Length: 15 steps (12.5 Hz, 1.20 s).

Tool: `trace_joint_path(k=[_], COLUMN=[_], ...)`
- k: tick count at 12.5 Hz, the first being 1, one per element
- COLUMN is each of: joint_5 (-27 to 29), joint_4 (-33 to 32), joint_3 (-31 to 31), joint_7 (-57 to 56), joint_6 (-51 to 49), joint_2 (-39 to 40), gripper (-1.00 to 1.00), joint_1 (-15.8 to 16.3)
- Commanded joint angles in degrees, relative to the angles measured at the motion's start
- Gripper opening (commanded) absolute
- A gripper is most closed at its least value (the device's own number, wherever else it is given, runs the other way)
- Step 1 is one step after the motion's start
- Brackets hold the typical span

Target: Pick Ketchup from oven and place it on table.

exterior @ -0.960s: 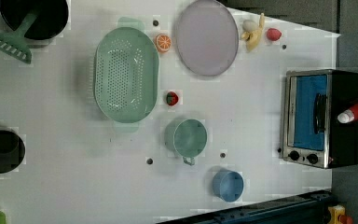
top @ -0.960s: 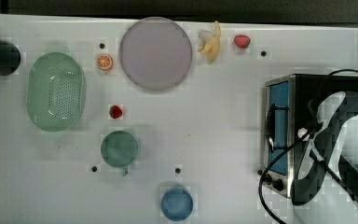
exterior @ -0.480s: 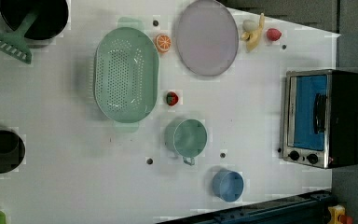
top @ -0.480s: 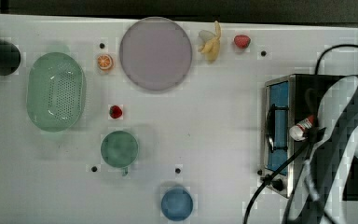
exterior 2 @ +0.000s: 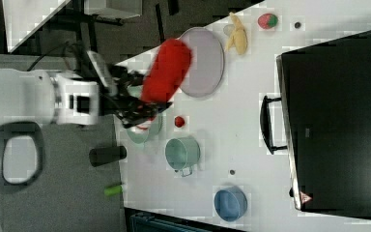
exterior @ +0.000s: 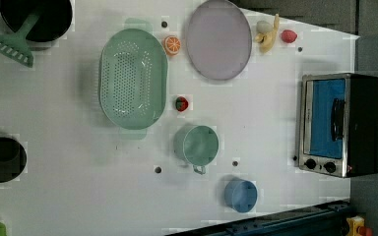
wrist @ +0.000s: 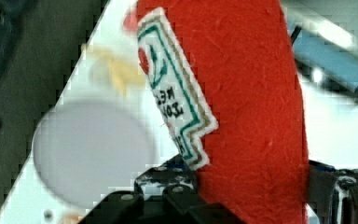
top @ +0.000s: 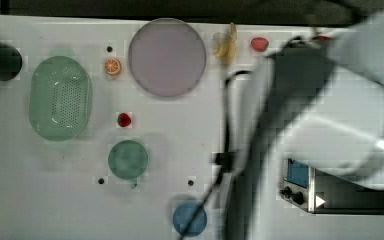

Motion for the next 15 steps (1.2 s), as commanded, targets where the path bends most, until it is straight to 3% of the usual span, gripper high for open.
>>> trace_joint_path(k=[1, 7, 15], joint_5=[-0.5, -3.6, -3.8], joint_4=[-2.3, -12.4, -33.8], joint_3=[4.7, 9.5, 9.3], joint_7=[-1.2, 13.1, 16.1], joint_6=[-1.9, 2.2, 26.3], joint_2=[0.9, 1.0, 5.3], gripper=[0.24, 0.24, 0.24], joint_1=[3.2, 6.1, 5.9])
